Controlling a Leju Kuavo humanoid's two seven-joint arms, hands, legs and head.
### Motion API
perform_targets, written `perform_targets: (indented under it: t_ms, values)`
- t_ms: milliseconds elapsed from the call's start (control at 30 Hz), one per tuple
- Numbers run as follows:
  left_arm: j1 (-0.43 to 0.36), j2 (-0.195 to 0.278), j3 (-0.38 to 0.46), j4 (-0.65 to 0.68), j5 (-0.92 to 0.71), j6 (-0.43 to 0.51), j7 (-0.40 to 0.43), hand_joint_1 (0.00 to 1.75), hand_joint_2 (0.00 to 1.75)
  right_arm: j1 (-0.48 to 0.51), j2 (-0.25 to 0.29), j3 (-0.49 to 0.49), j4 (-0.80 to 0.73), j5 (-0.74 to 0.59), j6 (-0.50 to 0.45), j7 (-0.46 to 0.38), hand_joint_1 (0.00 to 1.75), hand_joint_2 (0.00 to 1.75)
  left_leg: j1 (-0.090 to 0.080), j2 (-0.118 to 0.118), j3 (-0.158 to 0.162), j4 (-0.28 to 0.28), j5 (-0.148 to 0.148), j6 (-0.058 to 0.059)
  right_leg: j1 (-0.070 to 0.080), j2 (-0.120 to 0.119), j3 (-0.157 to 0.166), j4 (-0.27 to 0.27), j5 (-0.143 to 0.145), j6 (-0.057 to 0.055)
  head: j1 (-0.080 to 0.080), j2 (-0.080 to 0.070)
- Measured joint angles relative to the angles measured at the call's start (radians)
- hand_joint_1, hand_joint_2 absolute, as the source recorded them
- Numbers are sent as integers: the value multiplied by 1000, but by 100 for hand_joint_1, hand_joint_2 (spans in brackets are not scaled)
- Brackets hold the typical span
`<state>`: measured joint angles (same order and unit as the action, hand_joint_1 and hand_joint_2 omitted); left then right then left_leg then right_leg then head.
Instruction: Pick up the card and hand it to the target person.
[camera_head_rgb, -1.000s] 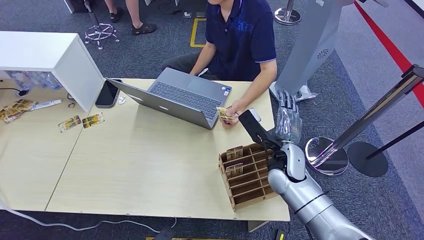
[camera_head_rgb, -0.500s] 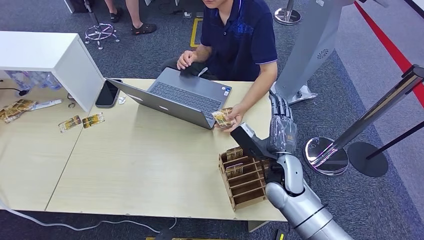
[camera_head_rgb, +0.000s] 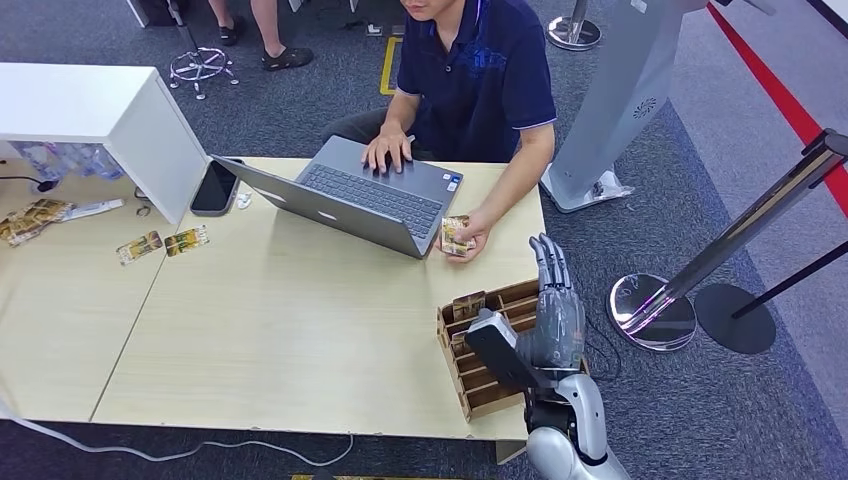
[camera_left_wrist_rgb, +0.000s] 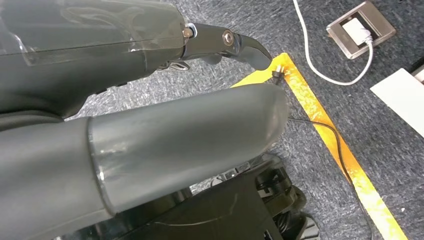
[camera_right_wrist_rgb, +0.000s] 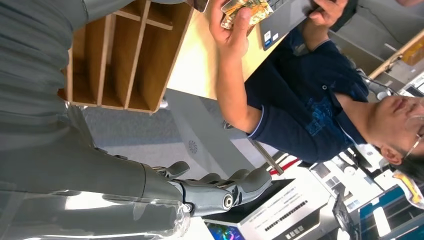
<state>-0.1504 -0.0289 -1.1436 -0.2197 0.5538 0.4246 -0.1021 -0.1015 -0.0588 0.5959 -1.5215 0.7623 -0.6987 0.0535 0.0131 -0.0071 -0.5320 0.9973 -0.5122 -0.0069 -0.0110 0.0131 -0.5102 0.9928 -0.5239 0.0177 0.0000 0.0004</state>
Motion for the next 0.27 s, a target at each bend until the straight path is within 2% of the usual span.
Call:
perform_targets:
  t_ms: [267]
  values:
    - [13,0,8,0,21,12,-15,0,0,100,54,-57,-44,-67,0,-81,0,175,0,0,0,0,0,0,0,0,0,0,0,0,0,0]
